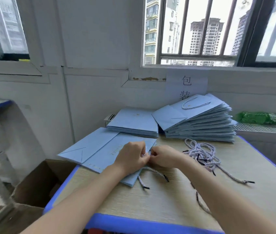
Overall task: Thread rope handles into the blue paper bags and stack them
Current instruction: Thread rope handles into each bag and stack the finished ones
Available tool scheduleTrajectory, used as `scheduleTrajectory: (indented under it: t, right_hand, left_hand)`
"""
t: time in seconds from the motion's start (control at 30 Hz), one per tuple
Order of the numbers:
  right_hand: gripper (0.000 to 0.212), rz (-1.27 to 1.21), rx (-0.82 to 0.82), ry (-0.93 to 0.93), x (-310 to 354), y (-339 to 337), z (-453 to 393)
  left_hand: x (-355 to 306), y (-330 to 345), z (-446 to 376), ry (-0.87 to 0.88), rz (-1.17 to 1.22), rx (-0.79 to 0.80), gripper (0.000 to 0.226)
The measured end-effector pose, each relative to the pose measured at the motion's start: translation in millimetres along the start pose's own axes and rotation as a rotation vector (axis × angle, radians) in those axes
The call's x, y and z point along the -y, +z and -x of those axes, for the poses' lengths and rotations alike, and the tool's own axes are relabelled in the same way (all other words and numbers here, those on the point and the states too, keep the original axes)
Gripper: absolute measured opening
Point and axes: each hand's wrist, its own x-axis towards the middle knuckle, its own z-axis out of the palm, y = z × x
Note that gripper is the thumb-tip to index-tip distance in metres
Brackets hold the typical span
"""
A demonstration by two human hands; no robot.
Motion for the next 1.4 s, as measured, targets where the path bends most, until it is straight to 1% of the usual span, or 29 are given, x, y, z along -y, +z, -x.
scheduleTrajectory:
  t: [0.1, 0.17, 0.23, 0.3, 0.37, 0.43, 0.53, 0.6, 0.63, 0.7, 0.73, 0.77, 0.83, 0.9, 1.0, 1.03, 1.07, 1.1, 1.17, 1.23, 1.3, 1.4]
  right_hand:
    - [0.011, -0.061, -0.101, 0.045, 8, 4, 17]
    - [0.016, -0.179, -0.143, 0.102, 10, 3, 29]
    - [0.022, -0.358, -0.187, 0.192, 11, -7, 43]
    - [0.023, -0.591, -0.192, 0.252, 17, -25, 62]
    - [0.023, -0.788, -0.164, 0.165, 33, -48, 86]
    - [0.023, -0.925, -0.196, 0.040, 53, -71, 107]
    - [0.019, -0.949, -0.339, -0.014, 77, -108, 120]
    - [0.013, -0.914, -0.459, -0.005, 83, -133, 121]
    - [0.014, -0.894, -0.514, -0.002, 83, -144, 120]
    - [0.026, -0.850, -0.579, 0.010, 79, -160, 121]
    - [0.029, -0.834, -0.590, 0.023, 77, -164, 123]
    - [0.029, -0.826, -0.588, 0.039, 71, -166, 123]
    - [0.027, -0.843, -0.583, 0.063, 58, -166, 122]
    - [0.021, -0.896, -0.581, 0.069, 45, -166, 119]
    - [0.016, -1.014, -0.606, 0.078, 31, -168, 115]
    - [0.016, -0.999, -0.638, 0.096, 28, -169, 114]
    - [0.018, -0.927, -0.679, 0.123, 24, -167, 113]
    - [0.021, -0.805, -0.726, 0.157, 19, -166, 111]
    - [0.027, -0.473, -0.802, 0.231, 10, -161, 109]
    - [0.030, -0.189, -0.812, 0.302, 4, -155, 108]
    - [0.030, -0.064, -0.815, 0.336, 2, -151, 107]
    - [0.028, -0.012, -0.871, 0.359, 2, -151, 107]
  left_hand:
    - [-17, -4, 10, -0.067, -0.055, -0.010, 0.016]
    - [-31, -17, 14, -0.076, 0.011, -0.039, 0.017]
    - [-47, -38, 14, -0.070, 0.090, -0.108, 0.019]
    - [-63, -65, 12, -0.083, 0.194, -0.221, 0.024]
    - [-80, -95, 10, -0.087, 0.303, -0.302, 0.022]
    - [-96, -122, 9, -0.077, 0.387, -0.344, 0.019]
    - [-113, -154, 5, -0.063, 0.554, -0.374, 0.022]
    - [-117, -173, -2, -0.083, 0.738, -0.366, 0.019]
    - [-116, -183, -6, -0.106, 0.839, -0.356, 0.017]
    - [-107, -198, -14, -0.166, 0.984, -0.369, 0.017]
    - [-97, -203, -17, -0.198, 0.997, -0.399, 0.018]
    - [-84, -206, -20, -0.232, 0.960, -0.436, 0.020]
    - [-53, -208, -25, -0.325, 0.829, -0.494, 0.024]
    - [-26, -206, -27, -0.419, 0.738, -0.519, 0.025]
    - [-6, -203, -25, -0.492, 0.655, -0.534, 0.027]
    - [-2, -202, -24, -0.513, 0.628, -0.541, 0.027]
    - [0, -201, -22, -0.532, 0.595, -0.547, 0.028]
    - [3, -201, -19, -0.549, 0.556, -0.548, 0.028]
    - [7, -199, -16, -0.559, 0.491, -0.539, 0.028]
    - [7, -198, -14, -0.562, 0.446, -0.529, 0.026]
    - [3, -198, -13, -0.569, 0.424, -0.548, 0.026]
    - [-4, -203, -18, -0.563, 0.405, -0.628, 0.020]
